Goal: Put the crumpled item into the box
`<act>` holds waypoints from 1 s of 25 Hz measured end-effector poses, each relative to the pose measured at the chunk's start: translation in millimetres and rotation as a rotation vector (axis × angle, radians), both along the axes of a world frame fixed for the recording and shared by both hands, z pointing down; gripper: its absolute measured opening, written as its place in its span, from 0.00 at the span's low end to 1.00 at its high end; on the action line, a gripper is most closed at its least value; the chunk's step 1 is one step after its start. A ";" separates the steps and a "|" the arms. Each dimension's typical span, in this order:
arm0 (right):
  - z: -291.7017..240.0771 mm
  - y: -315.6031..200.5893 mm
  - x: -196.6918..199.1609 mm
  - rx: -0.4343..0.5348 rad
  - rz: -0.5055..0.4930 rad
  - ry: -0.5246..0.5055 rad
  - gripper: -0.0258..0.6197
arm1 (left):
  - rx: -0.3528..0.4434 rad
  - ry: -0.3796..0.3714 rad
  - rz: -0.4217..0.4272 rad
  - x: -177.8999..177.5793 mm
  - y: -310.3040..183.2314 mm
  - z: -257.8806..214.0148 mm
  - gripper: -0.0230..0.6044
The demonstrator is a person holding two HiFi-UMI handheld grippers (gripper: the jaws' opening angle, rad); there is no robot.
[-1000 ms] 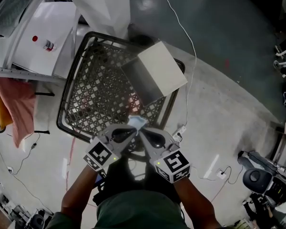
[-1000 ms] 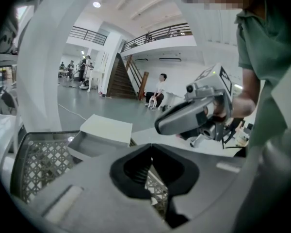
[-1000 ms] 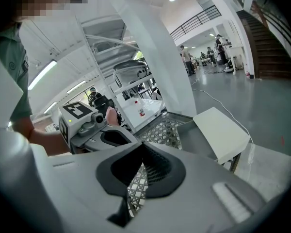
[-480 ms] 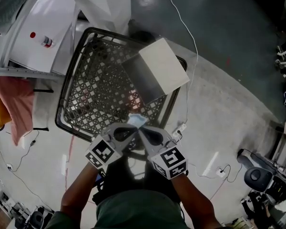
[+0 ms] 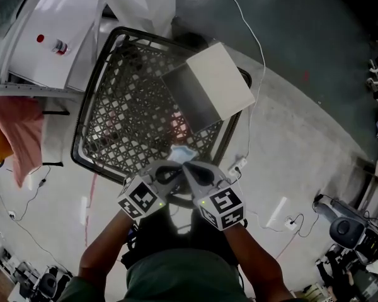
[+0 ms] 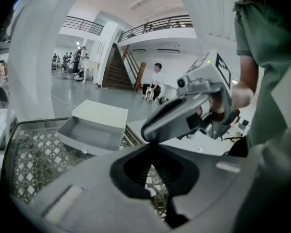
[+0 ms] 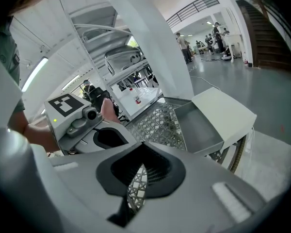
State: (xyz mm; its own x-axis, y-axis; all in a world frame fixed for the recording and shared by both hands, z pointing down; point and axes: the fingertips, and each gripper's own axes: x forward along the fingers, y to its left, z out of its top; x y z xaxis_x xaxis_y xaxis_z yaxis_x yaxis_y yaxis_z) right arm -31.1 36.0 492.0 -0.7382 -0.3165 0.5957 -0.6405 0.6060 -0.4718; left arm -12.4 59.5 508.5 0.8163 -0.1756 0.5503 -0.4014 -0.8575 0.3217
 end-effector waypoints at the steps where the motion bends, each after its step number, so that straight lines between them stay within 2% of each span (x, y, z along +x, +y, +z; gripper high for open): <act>1: 0.9 -0.2 -0.2 -0.002 0.001 0.000 0.05 | -0.001 -0.002 0.002 0.0 -0.5 0.2 0.04; 25: 29.5 -7.6 -9.5 -0.033 0.007 0.016 0.05 | -0.030 -0.022 0.000 -9.7 -7.5 28.5 0.04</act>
